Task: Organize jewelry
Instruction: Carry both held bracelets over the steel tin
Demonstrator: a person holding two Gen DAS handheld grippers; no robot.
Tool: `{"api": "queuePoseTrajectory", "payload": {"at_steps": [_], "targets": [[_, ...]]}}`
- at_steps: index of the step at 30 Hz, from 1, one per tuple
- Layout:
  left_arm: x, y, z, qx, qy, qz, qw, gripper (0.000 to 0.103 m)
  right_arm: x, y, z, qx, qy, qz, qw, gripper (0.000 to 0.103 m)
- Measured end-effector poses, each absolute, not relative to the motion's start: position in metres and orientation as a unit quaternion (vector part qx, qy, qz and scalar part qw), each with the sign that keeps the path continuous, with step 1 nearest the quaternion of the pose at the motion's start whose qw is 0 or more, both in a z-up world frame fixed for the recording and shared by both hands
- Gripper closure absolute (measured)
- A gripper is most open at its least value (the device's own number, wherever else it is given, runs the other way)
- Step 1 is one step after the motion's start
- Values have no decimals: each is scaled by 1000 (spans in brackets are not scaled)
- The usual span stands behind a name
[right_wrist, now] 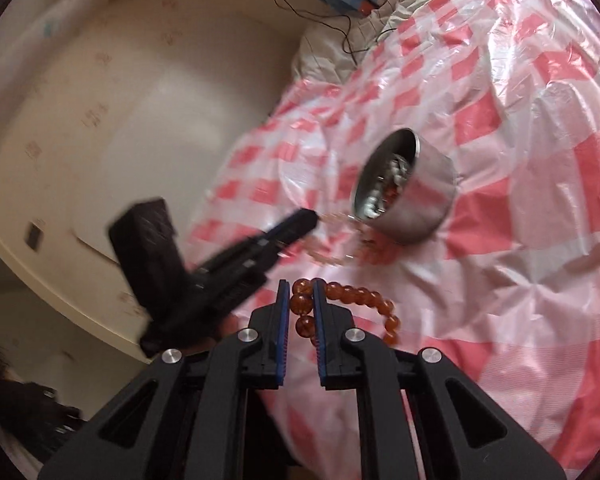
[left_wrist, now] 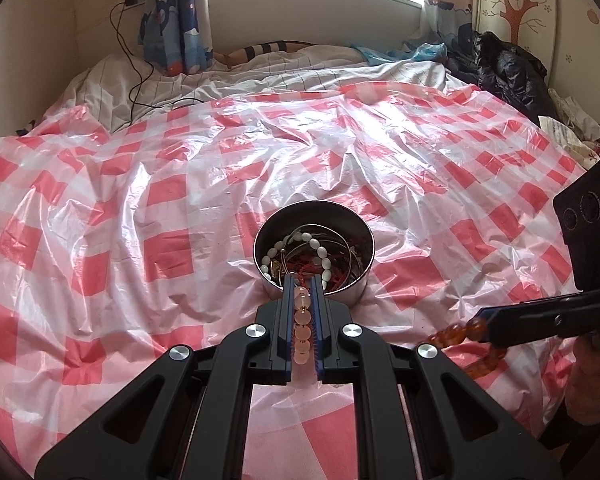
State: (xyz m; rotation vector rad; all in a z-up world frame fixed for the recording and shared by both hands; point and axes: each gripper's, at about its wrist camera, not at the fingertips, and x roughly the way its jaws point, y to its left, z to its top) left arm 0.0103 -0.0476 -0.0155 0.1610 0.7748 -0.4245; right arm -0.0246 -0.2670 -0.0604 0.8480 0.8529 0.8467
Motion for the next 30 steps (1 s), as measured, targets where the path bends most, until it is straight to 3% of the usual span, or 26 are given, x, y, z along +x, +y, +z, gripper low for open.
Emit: {"api": "queuePoseTrajectory", "payload": {"at_steps": [8, 24, 30], "targets": [[17, -51, -8, 63, 371, -212, 902, 96, -18, -282, -57, 464, 350, 402, 708, 91], [77, -57, -9, -27, 381, -228, 895, 96, 9, -294, -49, 501, 321, 384, 706, 91], [54, -50, -24, 64, 440, -268, 855, 94, 15, -293, -55, 508, 324, 382, 700, 91]]}}
